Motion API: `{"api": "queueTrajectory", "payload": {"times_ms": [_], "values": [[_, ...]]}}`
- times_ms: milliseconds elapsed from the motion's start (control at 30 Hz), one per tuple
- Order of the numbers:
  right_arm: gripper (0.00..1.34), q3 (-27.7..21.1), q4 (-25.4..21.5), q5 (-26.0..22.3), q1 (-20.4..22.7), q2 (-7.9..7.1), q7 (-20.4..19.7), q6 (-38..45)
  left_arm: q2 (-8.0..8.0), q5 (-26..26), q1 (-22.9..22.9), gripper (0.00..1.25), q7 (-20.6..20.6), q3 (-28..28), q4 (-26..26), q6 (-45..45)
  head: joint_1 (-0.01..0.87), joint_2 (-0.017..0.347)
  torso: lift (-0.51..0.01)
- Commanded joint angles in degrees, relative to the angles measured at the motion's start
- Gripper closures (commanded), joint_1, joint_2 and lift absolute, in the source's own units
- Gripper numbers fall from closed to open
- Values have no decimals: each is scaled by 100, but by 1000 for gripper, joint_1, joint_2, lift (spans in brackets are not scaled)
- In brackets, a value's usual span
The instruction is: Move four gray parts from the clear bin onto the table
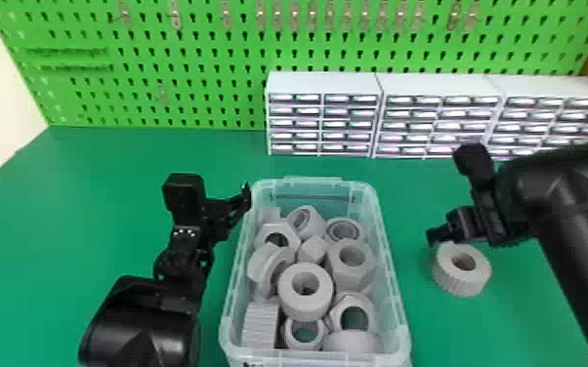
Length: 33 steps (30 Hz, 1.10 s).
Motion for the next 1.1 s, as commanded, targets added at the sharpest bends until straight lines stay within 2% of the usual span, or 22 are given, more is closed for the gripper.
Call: {"api": "queueTrajectory", "payload": {"times_ms": [0, 433, 667, 967, 1067], "values": [[535, 84, -366, -81, -102, 0, 0, 201, 0, 0, 13, 180, 0, 20, 0, 0, 693, 72, -52], [532, 199, -1096, -538, -278, 17, 0, 122, 0, -9, 31, 180, 0, 29, 0, -9, 693, 72, -52], [472, 374, -1192, -749, -445, 61, 0, -28, 0, -9, 31, 180, 0, 20, 0, -9, 693, 72, -52], [295, 700, -1201, -1030, -647, 105, 0, -265, 0, -18, 31, 180, 0, 20, 0, -9, 693, 72, -52], [294, 796, -1201, -1162, -699, 114, 0, -318, 0, -18, 31, 180, 0, 11, 0, -9, 693, 72, -52]]}}
